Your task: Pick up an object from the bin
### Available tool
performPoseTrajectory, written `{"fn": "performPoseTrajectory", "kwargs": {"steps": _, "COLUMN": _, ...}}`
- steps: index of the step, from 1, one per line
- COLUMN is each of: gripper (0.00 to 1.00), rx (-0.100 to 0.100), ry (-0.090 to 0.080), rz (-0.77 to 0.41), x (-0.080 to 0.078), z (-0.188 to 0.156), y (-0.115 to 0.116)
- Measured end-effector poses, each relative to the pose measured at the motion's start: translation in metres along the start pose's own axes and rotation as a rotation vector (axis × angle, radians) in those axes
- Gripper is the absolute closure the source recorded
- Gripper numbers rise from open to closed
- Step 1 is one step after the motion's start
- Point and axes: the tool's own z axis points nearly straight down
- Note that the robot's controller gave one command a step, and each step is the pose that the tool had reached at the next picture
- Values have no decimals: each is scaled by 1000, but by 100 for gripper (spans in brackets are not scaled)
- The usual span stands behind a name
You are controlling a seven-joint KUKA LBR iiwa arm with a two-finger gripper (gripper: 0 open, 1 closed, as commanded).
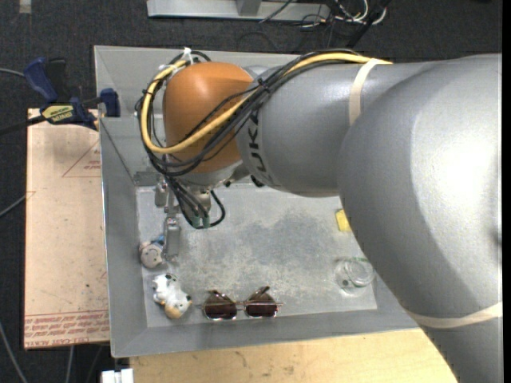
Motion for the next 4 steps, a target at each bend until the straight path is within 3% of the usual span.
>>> {"fn": "performPoseTrajectory", "kwargs": {"steps": 1, "gripper": 0, "rx": -2, "ry": -7, "rz": 4, "x": -2, "z": -5, "y": -1}}
{"fn": "performPoseTrajectory", "kwargs": {"steps": 2, "gripper": 0, "rx": -1, "ry": -12, "rz": -277, "x": 6, "z": 52, "y": 8}}
{"fn": "performPoseTrajectory", "kwargs": {"steps": 3, "gripper": 0, "rx": -1, "ry": -7, "rz": -299, "x": 19, "z": 39, "y": 9}}
{"fn": "performPoseTrajectory", "kwargs": {"steps": 4, "gripper": 0, "rx": -2, "ry": -11, "rz": -287, "x": 17, "z": 14, "y": 8}}
